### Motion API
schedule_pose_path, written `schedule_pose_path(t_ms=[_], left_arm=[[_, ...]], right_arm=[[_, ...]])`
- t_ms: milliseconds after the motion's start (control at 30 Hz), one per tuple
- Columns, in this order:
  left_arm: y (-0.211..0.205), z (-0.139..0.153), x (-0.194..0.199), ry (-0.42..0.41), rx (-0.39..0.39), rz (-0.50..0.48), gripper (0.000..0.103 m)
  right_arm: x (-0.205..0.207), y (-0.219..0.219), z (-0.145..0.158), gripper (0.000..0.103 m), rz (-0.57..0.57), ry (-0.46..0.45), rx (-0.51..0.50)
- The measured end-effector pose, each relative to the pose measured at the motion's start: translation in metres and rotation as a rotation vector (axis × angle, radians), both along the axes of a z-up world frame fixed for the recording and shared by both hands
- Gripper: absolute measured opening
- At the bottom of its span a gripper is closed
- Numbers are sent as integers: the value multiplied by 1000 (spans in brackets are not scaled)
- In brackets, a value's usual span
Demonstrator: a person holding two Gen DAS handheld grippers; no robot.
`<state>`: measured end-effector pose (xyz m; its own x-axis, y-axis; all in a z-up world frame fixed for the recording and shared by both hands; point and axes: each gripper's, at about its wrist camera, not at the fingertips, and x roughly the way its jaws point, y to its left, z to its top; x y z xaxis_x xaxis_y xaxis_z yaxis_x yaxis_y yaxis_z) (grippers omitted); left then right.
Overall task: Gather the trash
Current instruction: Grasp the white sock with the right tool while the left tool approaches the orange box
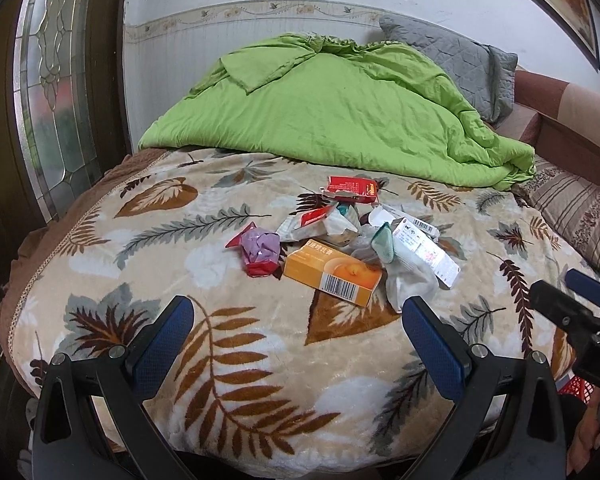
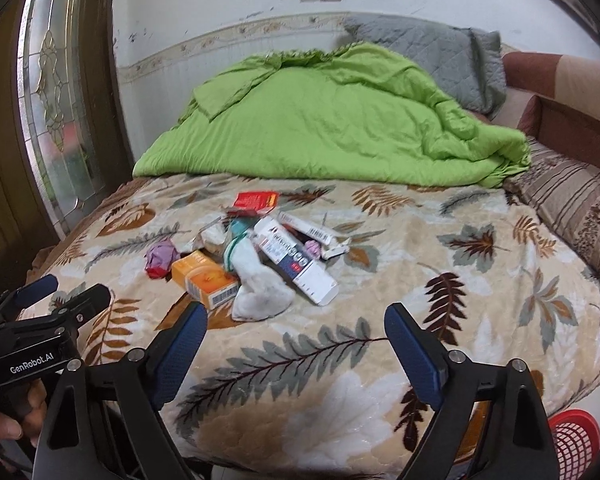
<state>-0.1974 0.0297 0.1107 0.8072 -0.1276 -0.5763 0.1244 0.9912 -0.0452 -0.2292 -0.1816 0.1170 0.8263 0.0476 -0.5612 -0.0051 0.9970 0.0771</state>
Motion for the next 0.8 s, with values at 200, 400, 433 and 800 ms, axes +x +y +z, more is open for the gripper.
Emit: schedule_pose_path(t_ms=[200, 400, 433, 800], left_arm=[[3, -5, 11, 29, -7, 3, 103], [6, -11, 20, 56, -10, 15, 103], [8, -12, 23, 63, -11, 18, 103], [18, -24, 42, 121, -32, 57, 103]], right_arm=[[35, 11, -10, 89, 85, 93, 38], [90, 20, -27, 84, 123, 194, 60], [100, 21, -31, 82, 126, 218, 67], [159, 19, -76, 30, 130, 351, 77]])
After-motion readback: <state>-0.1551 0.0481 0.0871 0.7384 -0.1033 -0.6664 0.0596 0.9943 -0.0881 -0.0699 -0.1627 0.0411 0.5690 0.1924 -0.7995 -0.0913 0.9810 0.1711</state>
